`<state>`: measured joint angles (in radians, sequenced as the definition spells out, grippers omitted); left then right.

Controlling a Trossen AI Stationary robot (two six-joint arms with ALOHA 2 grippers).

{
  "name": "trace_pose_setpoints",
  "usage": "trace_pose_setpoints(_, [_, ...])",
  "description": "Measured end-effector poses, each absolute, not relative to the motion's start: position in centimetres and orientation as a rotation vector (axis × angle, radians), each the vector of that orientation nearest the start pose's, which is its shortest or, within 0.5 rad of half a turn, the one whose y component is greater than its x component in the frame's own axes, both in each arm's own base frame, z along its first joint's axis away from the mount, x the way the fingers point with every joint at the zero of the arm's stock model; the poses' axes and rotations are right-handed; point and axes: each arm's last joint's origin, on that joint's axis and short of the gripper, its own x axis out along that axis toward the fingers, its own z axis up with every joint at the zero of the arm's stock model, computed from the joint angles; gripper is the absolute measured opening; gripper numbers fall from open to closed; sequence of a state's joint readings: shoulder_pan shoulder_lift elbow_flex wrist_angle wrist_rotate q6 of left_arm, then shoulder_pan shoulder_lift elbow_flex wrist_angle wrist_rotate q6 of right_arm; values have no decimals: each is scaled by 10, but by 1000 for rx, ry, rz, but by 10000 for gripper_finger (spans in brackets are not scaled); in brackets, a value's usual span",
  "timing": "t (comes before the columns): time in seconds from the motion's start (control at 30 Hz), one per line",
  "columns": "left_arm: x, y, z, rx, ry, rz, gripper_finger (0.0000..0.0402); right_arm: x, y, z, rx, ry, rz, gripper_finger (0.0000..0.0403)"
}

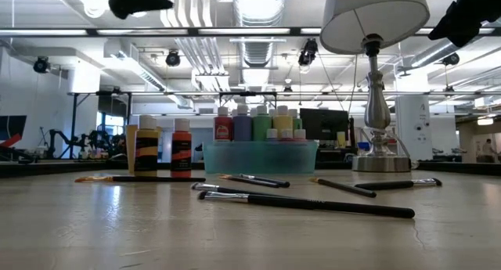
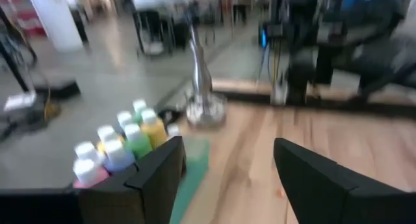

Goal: Pick & Place Paint Supplies
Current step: Put the small orange paint bottle into the green bin

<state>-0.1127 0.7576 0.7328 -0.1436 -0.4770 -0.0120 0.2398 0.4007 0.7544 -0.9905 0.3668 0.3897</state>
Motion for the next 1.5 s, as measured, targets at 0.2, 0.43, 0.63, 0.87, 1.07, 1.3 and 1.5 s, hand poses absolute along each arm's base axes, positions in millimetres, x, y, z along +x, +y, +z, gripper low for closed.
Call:
trace_pose_setpoints(0.2, [187,-8,320,4,346,380,248,63,5,291,187,573,-238,8])
trace_pose_setpoints(0.43, [201,-8,316,-34,472,443,247,63,5,291,187,573,-239,8])
trace_pose_setpoints(0.63, [214,-8,302,-148,488,546,245,63,5,291,187,574,-238,8])
trace_pose_setpoints(0.87, [240,-14,290,-282,487,661,245,63,5,291,187,574,-239,8])
trace_pose_setpoints(1.07, [257,-20,304,-279,654,736,233,63,5,291,187,574,-239,8])
trace_pose_setpoints(1.3, [271,-29,308,-353,860,964,203,63,5,291,187,574,-238,8])
trace_pose_setpoints(1.5, [287,-36,294,-415,894,1003,195,63,5,291,187,574,-238,8])
